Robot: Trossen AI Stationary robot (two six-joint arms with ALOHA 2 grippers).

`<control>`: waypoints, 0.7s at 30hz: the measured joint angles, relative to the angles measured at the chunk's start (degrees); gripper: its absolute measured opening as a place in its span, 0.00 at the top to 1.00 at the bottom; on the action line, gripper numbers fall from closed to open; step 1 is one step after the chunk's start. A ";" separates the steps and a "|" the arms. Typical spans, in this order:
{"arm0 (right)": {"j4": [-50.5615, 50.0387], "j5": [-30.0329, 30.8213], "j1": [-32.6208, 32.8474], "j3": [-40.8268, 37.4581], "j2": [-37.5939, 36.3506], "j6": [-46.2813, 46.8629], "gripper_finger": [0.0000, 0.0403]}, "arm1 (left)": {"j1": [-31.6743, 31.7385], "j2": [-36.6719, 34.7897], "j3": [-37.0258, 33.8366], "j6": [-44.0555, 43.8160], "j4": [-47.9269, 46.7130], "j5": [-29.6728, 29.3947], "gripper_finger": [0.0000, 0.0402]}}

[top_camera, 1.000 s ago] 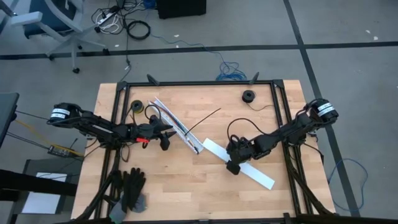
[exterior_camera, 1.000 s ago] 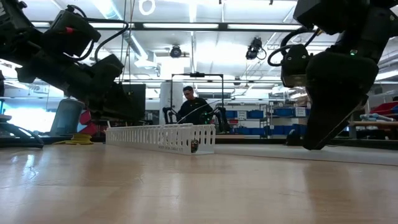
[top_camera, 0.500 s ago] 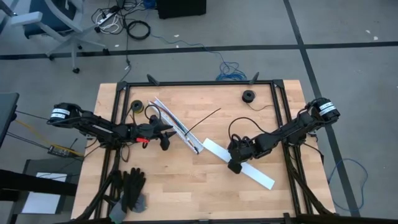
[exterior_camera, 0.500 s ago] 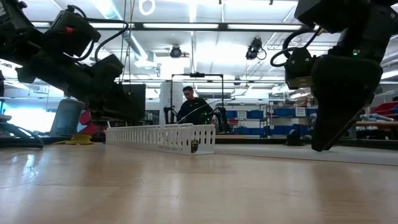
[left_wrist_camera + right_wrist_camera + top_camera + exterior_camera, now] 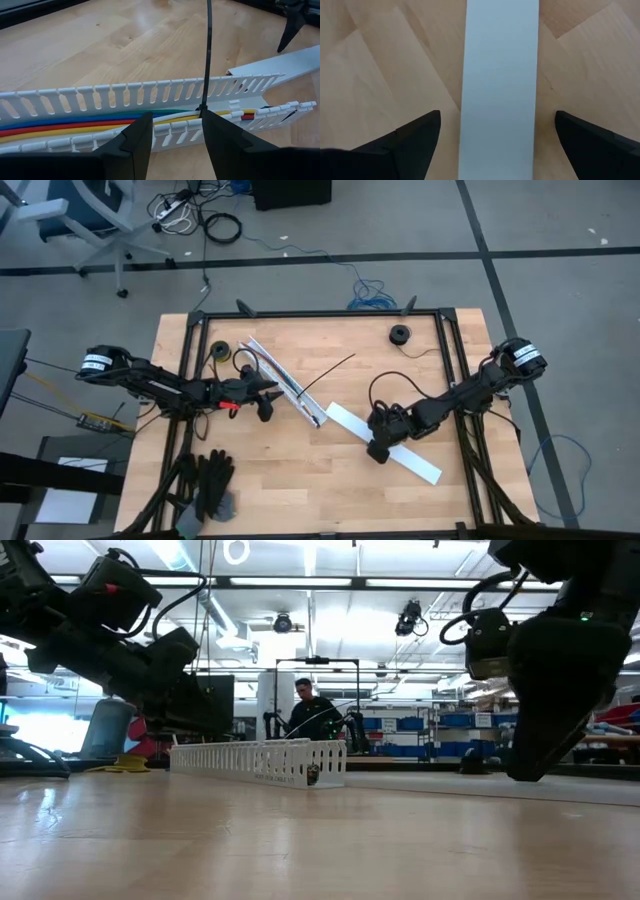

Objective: Ziptie cables
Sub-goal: Close the white cable duct

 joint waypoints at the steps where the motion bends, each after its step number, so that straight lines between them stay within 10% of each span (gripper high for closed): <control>1: -0.38 0.39 0.17 0.00 0.01 -0.50 0.07 | 0.01 0.00 0.00 0.00 0.01 0.00 0.63; 21: 1.24 14.29 4.91 0.35 8.13 -1.31 0.08 | 0.01 0.04 -0.01 0.00 -0.05 0.00 0.63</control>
